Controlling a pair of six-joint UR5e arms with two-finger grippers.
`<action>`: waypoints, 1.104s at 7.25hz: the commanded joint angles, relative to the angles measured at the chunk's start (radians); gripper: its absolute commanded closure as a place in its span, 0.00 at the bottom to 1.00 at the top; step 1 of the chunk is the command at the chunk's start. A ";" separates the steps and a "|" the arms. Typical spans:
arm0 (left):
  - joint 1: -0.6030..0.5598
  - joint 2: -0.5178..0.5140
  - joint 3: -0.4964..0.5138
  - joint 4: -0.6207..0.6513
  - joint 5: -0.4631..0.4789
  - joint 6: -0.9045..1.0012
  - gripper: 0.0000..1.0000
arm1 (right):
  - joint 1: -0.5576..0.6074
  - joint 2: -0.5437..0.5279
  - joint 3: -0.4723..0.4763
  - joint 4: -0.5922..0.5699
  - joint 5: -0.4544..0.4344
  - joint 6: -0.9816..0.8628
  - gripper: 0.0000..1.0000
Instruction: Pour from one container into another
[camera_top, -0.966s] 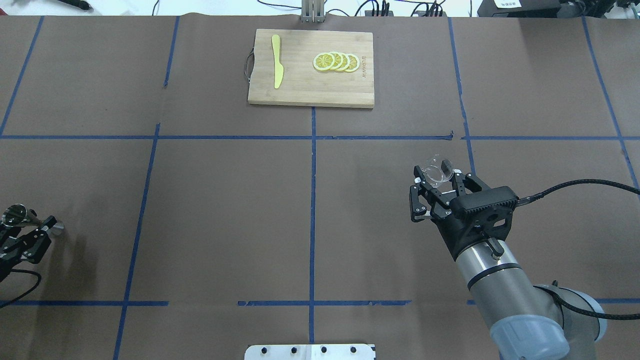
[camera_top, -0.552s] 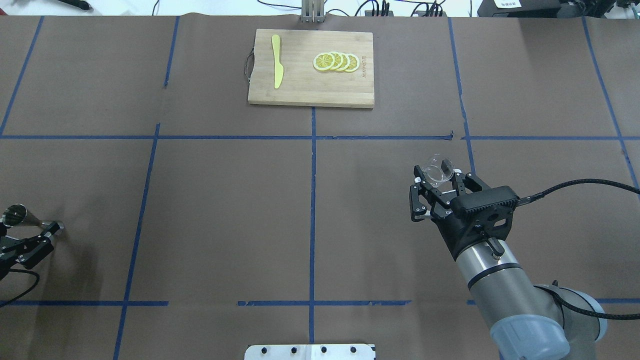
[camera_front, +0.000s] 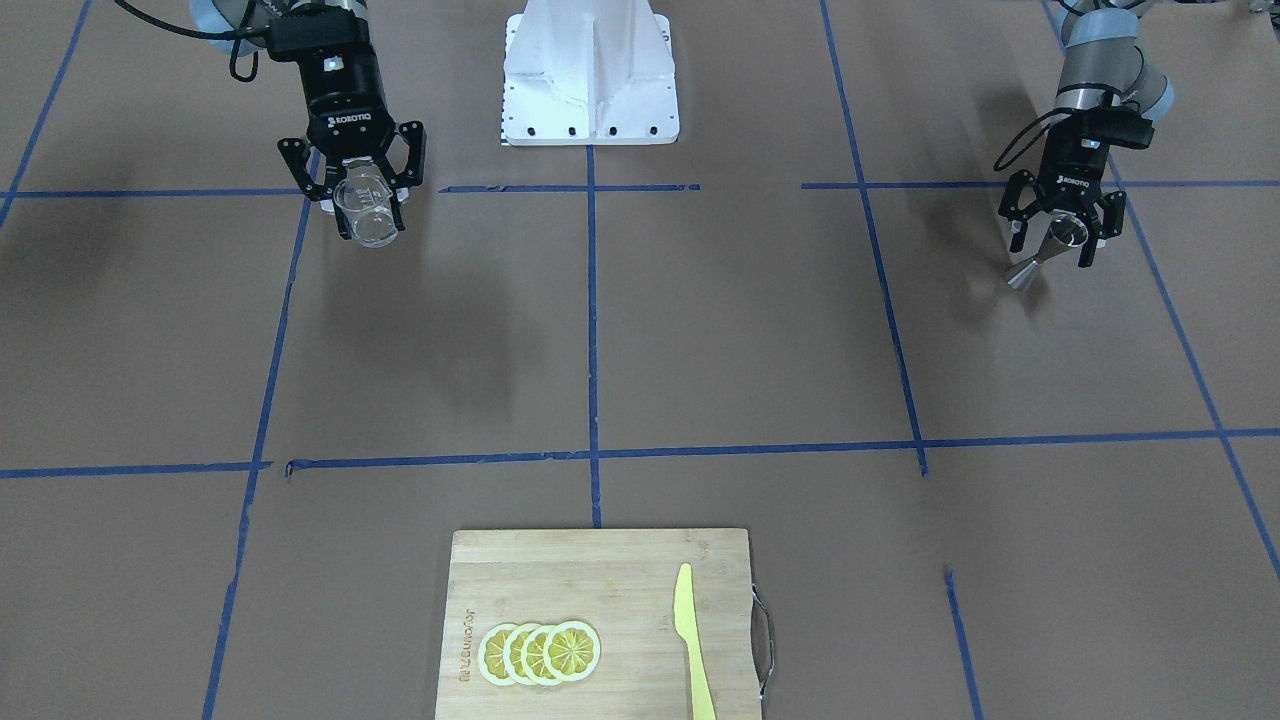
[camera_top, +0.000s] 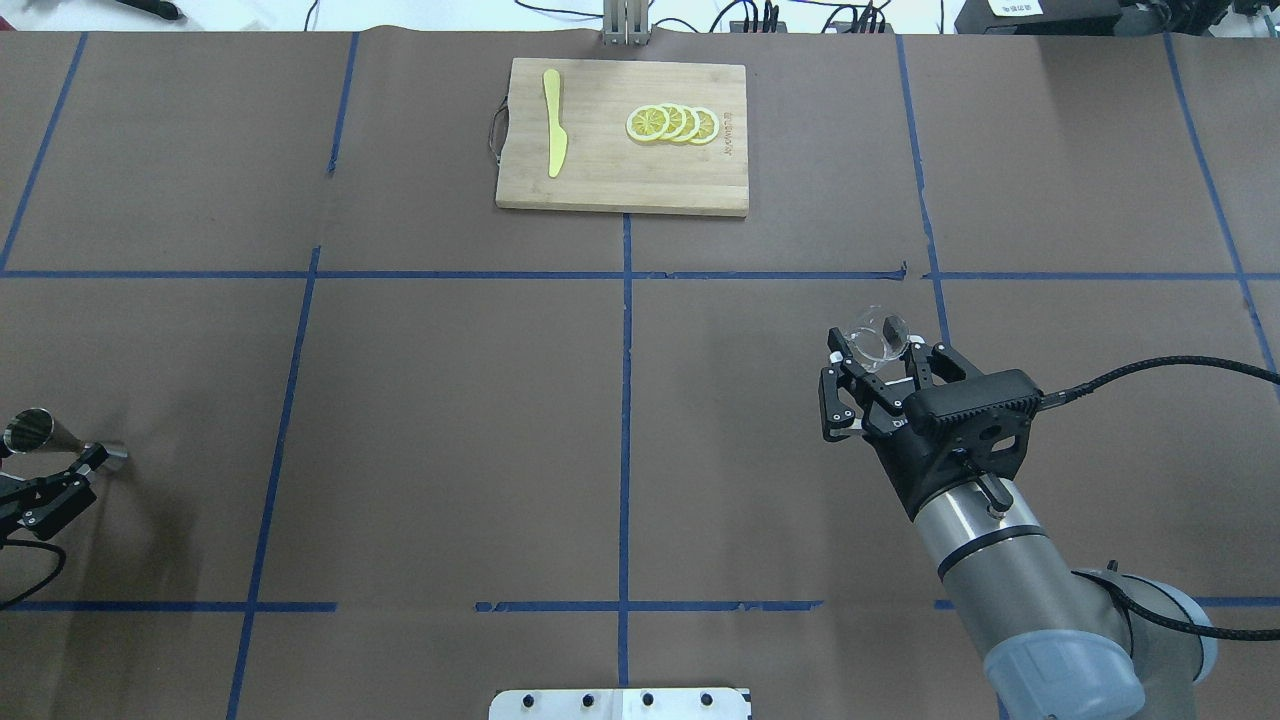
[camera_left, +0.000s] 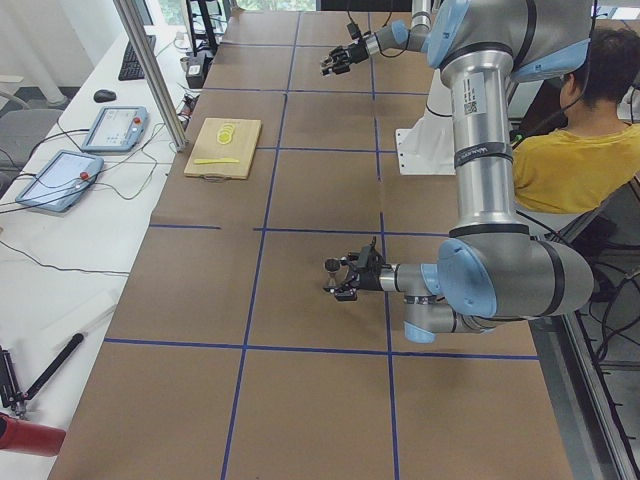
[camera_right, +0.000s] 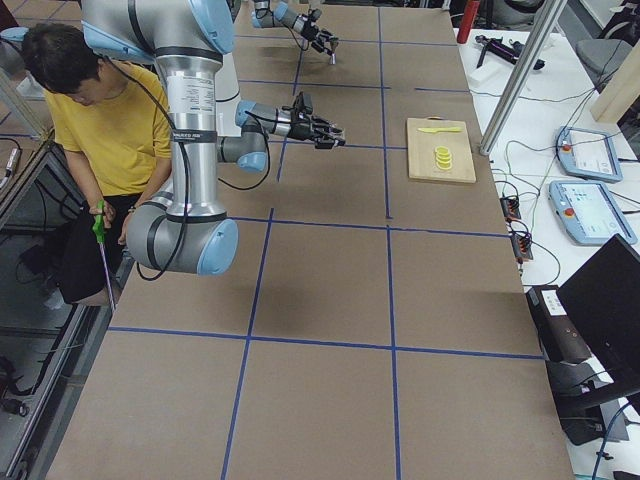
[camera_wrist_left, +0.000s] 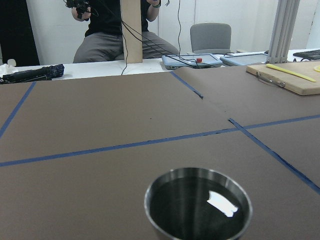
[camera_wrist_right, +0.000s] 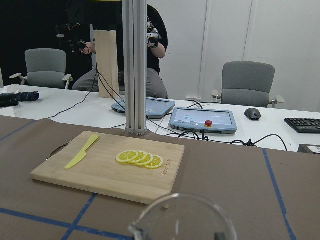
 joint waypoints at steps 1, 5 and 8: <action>0.030 0.043 -0.002 -0.042 0.004 0.003 0.01 | 0.000 0.000 0.003 0.000 0.000 0.000 1.00; 0.146 0.050 -0.015 -0.068 0.039 0.017 0.01 | 0.000 0.000 0.001 0.000 0.000 0.000 1.00; 0.285 0.077 -0.014 -0.131 0.124 0.014 0.01 | -0.001 0.000 0.001 0.000 0.000 0.000 1.00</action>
